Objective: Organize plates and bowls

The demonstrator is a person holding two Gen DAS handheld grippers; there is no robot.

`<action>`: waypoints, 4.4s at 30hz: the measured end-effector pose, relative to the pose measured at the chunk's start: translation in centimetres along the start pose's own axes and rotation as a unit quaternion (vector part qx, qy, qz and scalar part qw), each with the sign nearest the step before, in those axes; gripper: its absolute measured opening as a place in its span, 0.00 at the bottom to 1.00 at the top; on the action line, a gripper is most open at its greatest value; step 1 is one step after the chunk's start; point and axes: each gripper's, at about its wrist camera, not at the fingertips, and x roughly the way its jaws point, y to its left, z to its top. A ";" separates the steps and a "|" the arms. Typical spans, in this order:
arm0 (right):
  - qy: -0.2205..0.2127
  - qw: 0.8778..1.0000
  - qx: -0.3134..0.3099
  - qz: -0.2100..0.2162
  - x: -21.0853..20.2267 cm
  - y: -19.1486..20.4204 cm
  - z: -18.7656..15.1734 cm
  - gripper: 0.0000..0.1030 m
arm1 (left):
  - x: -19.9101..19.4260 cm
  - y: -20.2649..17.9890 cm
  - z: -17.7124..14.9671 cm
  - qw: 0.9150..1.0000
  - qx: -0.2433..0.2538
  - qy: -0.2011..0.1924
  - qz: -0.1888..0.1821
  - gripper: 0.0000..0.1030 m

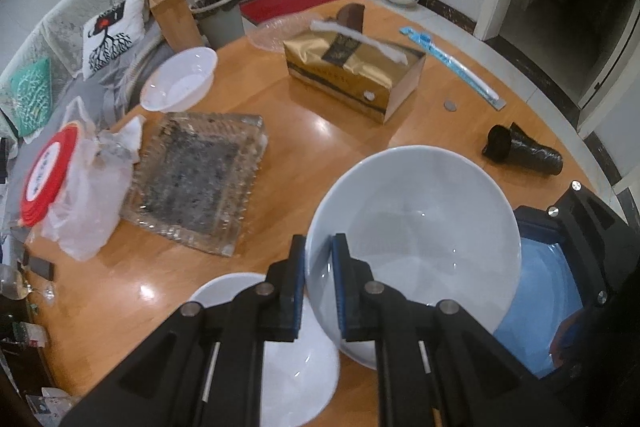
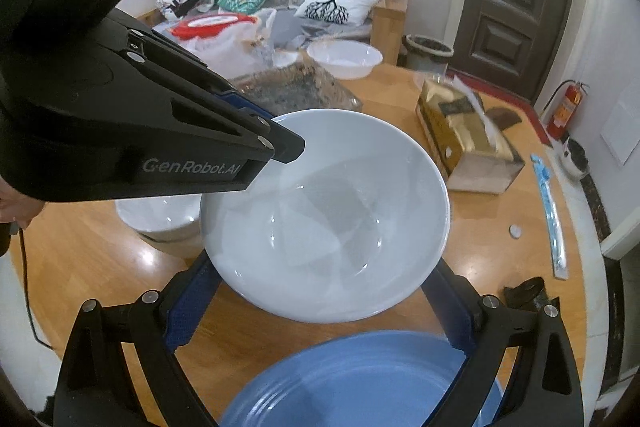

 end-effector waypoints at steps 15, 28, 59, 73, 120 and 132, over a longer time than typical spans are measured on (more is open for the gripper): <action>-0.025 0.999 -0.039 0.008 -1.6 5.9 3.5 0.91 | -5.8 4.9 -2.8 0.999 -0.029 -0.034 0.027 0.10; 0.013 0.998 -0.062 0.028 1.9 9.7 4.0 0.91 | -3.7 8.9 -5.9 0.998 -0.064 -0.013 0.021 0.10; 0.062 0.994 -0.084 0.031 5.2 10.5 3.6 0.92 | 0.6 10.8 -8.1 0.996 -0.090 0.018 -0.005 0.10; 0.057 0.995 -0.081 0.027 5.0 10.6 2.5 0.93 | 0.9 10.5 -8.3 0.996 -0.088 0.022 0.007 0.12; 0.045 0.992 -0.064 0.095 2.0 13.7 -5.6 0.96 | -1.7 6.9 -18.3 0.989 -0.123 0.043 -0.068 0.17; -0.004 0.993 -0.065 0.096 1.5 14.4 -8.1 0.99 | -2.3 7.0 -19.6 0.985 -0.133 0.037 -0.105 0.20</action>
